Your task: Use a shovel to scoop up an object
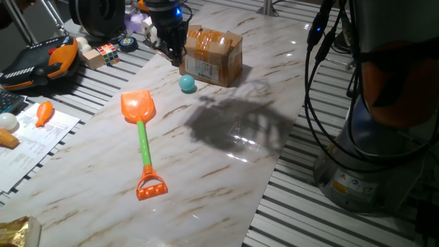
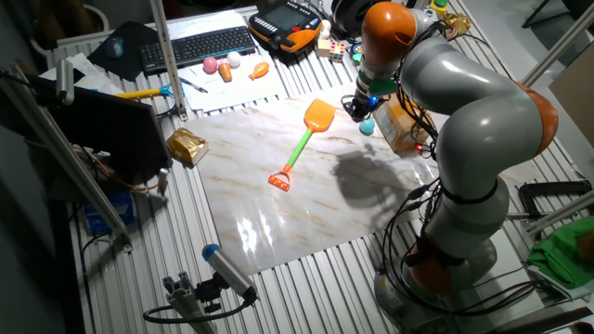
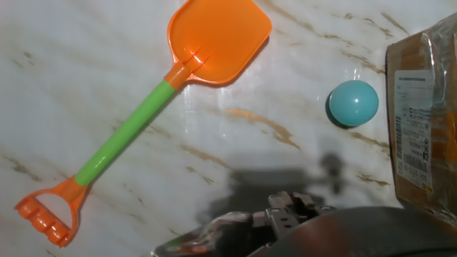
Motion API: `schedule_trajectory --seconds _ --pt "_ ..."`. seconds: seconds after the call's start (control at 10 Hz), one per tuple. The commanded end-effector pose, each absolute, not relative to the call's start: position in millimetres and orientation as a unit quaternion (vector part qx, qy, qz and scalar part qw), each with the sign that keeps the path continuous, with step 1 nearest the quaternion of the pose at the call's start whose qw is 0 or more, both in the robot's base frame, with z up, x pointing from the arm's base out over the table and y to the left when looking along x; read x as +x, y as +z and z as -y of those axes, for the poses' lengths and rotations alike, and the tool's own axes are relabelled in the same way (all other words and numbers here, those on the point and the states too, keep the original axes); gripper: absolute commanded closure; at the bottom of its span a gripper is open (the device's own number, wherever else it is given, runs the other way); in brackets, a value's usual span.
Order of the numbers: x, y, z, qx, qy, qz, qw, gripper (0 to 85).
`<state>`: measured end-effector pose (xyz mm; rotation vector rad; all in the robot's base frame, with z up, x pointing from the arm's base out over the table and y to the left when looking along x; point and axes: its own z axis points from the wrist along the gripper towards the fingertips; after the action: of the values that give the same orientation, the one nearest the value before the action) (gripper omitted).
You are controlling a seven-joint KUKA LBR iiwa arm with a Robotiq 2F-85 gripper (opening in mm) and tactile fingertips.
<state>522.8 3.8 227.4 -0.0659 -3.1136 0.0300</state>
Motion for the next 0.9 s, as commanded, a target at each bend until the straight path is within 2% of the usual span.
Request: schedule_trajectory --seconds 0.0,0.8 --pt "525 223 -6 -0.024 0.009 1.000 0.011 84.3" --pt "534 174 -37 -0.058 -0.001 0.998 -0.006 84.3"
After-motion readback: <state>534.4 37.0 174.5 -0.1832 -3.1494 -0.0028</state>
